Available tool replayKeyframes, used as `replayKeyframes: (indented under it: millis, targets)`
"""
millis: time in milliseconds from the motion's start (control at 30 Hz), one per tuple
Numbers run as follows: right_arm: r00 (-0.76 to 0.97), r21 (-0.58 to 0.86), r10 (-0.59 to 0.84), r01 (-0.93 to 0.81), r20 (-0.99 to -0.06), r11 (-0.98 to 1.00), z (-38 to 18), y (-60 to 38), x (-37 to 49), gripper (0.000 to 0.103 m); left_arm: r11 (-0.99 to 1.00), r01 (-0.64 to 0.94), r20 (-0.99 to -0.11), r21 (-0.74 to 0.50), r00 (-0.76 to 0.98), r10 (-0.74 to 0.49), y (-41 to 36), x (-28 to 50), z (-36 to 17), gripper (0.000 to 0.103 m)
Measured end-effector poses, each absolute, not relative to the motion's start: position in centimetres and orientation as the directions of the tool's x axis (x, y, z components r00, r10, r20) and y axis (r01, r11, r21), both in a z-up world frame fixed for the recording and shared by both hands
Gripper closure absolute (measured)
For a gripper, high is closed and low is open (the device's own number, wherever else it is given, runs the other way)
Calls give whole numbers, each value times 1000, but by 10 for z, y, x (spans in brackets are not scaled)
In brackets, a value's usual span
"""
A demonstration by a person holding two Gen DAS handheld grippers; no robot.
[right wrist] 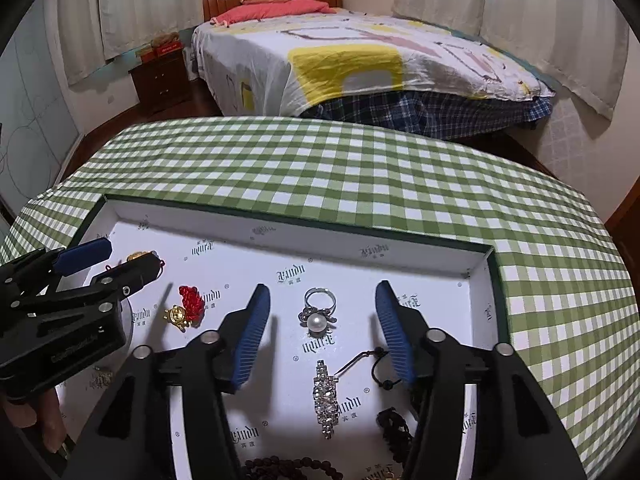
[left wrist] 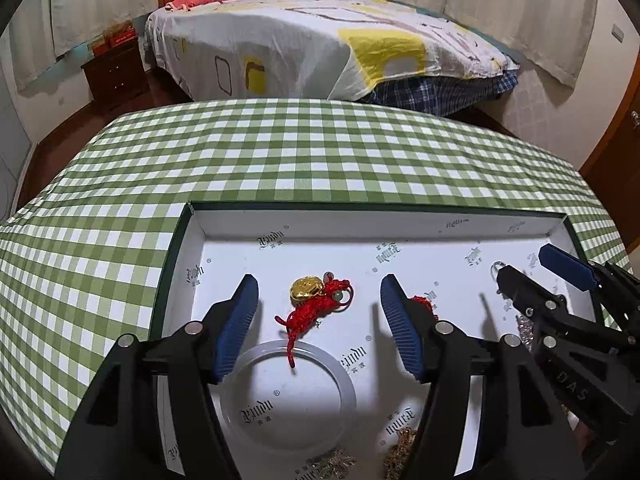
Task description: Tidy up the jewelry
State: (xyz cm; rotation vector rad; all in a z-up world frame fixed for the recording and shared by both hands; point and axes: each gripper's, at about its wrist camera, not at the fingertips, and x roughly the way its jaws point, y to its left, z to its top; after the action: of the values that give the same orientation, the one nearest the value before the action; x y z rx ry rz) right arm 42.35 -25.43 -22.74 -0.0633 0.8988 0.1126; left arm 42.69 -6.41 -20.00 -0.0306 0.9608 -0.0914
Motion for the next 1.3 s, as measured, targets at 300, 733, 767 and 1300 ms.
replayKeyframes:
  millis: [300,733,767,1300]
  targets:
    - [692,3,50,-69,-720,998,-216,-265,412,36,997,69,-772,-32,632,-69,-65,415,-184,26]
    - [758,-64,-27,-20,-651,998,-198,-269,381,25,998,39,-709,58,705,14,-72,390,-165,12]
    - [760,-66,-29,-18,-649,998,-197,-269,377,23,997,35,-702,63,712,19,-72,386,-162,12]
    - [759,22,-7,28,-651,999,-184,-285,291,21,998,30,-667,54,745,14,-68,288,-126,10]
